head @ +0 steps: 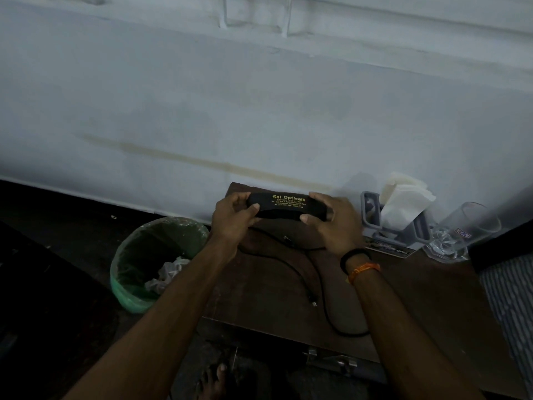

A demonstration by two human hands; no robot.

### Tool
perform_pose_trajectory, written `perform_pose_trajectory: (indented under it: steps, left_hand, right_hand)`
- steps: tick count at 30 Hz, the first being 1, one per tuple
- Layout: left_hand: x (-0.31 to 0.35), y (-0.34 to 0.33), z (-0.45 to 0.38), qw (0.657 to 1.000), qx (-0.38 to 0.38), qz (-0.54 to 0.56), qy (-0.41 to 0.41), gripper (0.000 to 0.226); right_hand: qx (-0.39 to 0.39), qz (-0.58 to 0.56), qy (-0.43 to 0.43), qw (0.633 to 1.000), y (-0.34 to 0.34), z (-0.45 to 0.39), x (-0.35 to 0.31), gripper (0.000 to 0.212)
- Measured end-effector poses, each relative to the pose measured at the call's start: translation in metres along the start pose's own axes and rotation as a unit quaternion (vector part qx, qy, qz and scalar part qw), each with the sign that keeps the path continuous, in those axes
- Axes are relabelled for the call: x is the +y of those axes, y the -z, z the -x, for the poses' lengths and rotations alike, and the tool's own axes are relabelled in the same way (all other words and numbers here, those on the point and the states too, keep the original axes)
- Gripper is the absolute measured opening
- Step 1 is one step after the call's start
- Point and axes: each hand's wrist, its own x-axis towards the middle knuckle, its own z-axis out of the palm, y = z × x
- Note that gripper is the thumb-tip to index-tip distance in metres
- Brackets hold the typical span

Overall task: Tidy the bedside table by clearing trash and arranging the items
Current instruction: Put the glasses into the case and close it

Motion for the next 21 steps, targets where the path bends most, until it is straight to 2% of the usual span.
perform_pose_trajectory:
  steps: [9, 13, 16, 21]
  left_hand:
    - [-0.007, 0.011, -0.023, 0.986, 0.016, -0.162, -0.046, 0.041]
    - [-0.015, 0.016, -0.027, 0.982, -0.030, -0.184, -0.029, 0.051]
    - [-0.019, 0.018, -0.030, 0.976, -0.034, -0.216, -0.020, 0.054]
    - [-0.018, 0.019, -0.027, 0.964, -0.055, -0.259, -0.020, 0.054]
  right_hand:
    - [0.050, 0.015, -0.040, 0.998, -0.032, -0.008, 0.002, 0.047]
    - [0.026, -0.007, -0.069, 0.997, -0.039, -0.007, 0.012, 0.049]
    - [-0.003, -0.006, -0.074, 0.997, -0.043, -0.005, 0.012, 0.051]
    - [-0.059, 0.046, -0.059, 0.996, -0.041, -0.006, 0.009, 0.059]
